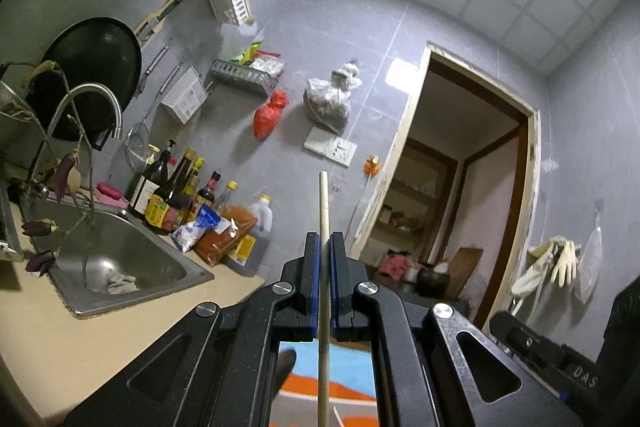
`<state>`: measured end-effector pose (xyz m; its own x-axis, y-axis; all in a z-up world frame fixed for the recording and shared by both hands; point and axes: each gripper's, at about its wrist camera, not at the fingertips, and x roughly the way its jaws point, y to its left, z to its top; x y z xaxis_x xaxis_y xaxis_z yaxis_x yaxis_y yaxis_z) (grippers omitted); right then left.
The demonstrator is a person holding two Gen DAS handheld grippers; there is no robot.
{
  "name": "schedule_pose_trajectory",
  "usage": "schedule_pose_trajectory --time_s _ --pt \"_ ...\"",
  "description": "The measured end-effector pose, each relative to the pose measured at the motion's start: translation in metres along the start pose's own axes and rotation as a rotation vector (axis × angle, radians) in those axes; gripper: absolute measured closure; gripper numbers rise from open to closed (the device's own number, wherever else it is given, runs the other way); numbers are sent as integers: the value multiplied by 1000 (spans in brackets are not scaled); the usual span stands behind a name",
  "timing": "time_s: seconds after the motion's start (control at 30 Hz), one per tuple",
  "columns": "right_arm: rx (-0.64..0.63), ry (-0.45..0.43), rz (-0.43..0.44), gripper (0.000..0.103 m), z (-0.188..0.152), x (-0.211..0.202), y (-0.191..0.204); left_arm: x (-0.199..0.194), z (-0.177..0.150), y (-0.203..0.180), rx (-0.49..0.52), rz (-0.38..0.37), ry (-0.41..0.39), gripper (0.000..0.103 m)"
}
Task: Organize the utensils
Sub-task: 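Lift the chopstick and knife and lower both into the white caddy, then open both tools in the caddy and move back toward the remaining utensils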
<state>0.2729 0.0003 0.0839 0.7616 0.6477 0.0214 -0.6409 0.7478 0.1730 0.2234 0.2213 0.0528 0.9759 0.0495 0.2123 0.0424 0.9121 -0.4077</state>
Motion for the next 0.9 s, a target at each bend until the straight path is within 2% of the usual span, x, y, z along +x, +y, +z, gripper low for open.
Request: schedule_pose_trajectory --time_s 0.23,0.7,0.9 --pt "-19 20 -3 85 -2 -3 3 -6 -2 -7 47 -10 121 100" --pt "-6 46 -15 83 -3 -12 3 -11 -7 -16 110 -32 212 100" --pt "-3 40 -30 74 3 -27 1 -16 -8 -16 74 -18 260 99"
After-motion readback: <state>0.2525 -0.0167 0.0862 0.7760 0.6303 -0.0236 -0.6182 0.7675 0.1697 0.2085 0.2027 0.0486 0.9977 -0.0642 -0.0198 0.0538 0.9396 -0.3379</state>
